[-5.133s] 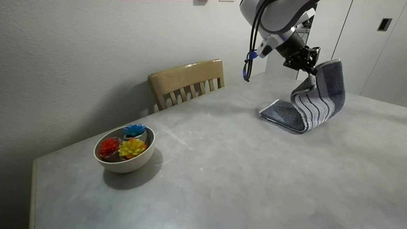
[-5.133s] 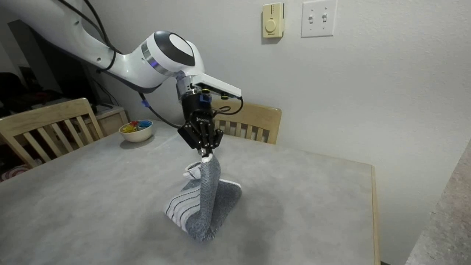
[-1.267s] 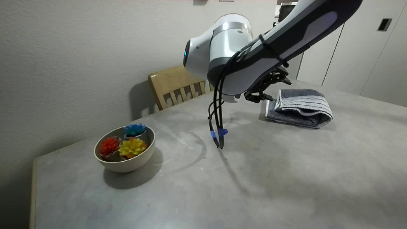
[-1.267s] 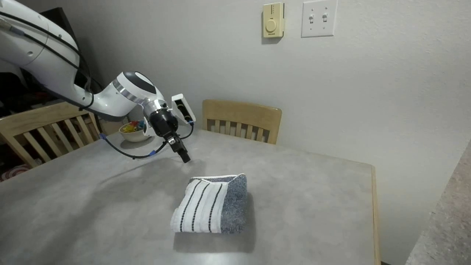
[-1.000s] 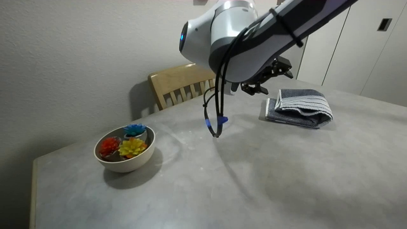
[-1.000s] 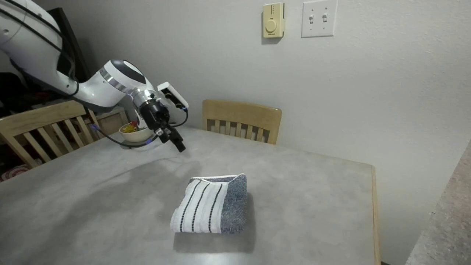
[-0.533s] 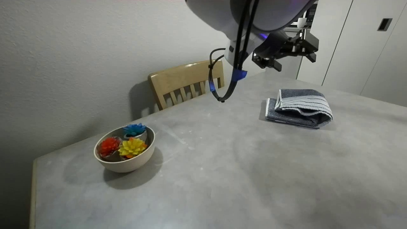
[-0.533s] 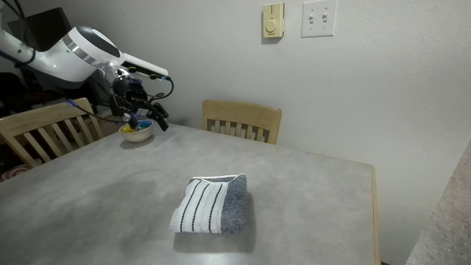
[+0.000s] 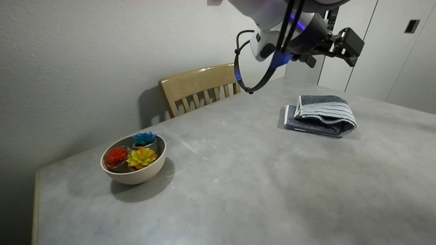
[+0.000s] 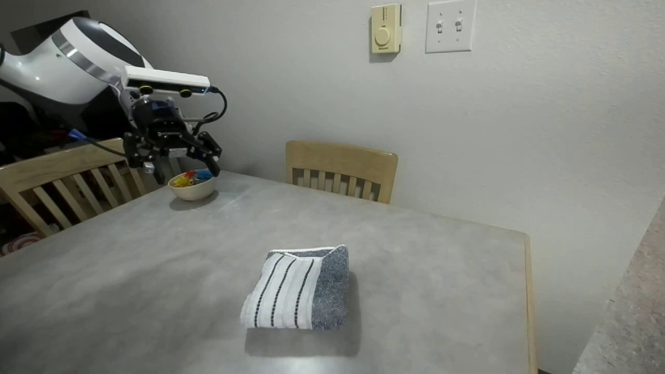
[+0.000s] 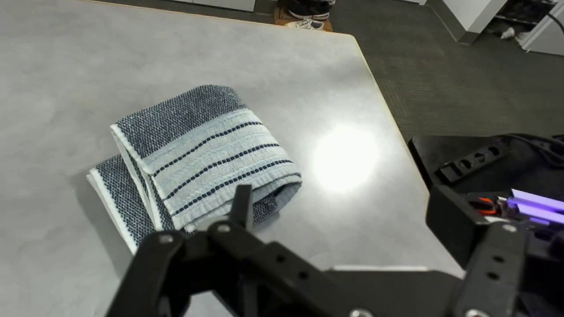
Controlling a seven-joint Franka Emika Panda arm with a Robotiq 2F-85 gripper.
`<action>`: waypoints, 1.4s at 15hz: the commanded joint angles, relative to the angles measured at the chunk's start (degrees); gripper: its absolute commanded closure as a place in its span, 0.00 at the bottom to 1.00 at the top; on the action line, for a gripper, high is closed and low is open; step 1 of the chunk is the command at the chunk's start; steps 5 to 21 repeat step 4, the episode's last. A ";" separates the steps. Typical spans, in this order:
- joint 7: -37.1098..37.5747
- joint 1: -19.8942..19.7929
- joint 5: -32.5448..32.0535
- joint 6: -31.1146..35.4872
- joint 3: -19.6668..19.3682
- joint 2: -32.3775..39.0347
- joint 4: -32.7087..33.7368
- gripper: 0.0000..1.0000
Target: Fold the towel once
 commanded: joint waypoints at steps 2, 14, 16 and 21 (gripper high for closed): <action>1.51 -0.75 -0.06 -0.34 1.33 0.05 -0.26 0.00; 1.70 -0.75 -0.05 -0.26 1.37 0.05 -0.38 0.00; 1.70 -0.75 -0.05 -0.26 1.37 0.05 -0.38 0.00; 1.70 -0.75 -0.05 -0.26 1.37 0.05 -0.38 0.00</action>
